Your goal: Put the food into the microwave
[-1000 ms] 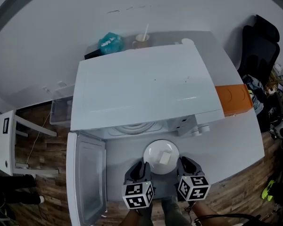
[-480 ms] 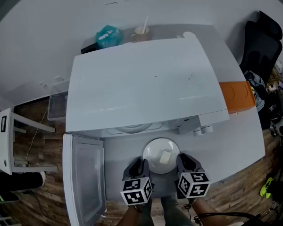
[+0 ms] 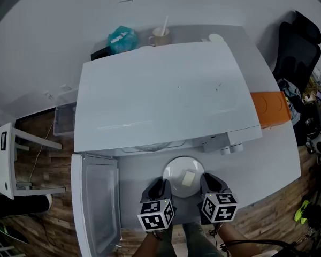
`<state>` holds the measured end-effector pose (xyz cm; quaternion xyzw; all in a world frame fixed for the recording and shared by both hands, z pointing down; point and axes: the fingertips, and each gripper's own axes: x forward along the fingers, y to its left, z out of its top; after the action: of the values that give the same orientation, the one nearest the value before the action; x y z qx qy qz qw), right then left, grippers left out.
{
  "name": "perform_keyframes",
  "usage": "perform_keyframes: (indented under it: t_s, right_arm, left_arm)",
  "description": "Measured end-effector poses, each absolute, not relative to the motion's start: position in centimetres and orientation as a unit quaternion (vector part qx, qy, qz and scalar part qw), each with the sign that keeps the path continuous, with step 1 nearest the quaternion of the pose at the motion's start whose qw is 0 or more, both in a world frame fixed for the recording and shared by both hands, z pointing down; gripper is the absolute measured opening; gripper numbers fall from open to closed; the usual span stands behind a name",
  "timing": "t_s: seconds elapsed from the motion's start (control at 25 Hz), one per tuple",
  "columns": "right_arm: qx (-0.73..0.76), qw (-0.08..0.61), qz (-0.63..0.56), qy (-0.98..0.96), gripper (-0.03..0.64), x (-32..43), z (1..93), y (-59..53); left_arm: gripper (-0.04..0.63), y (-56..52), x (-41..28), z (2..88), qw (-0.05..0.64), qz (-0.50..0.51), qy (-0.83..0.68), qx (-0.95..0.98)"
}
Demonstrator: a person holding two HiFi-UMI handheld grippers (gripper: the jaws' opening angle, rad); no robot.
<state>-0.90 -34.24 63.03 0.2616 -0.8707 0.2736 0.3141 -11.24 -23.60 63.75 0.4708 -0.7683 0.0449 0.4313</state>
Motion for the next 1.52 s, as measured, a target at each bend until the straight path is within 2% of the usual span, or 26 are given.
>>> perform_keyframes:
  t_s: [0.8, 1.52]
  right_arm:
    - [0.284, 0.284, 0.284, -0.871, 0.041, -1.2, 62.6, -33.7]
    - [0.261, 0.257, 0.285, -0.886, 0.041, -3.8, 59.4, -31.8]
  left_arm:
    - [0.078, -23.3, -11.5, 63.7, 0.437, 0.016, -0.77, 0.463]
    - [0.067, -20.5, -13.6, 59.8, 0.407, -0.014, -0.799, 0.442]
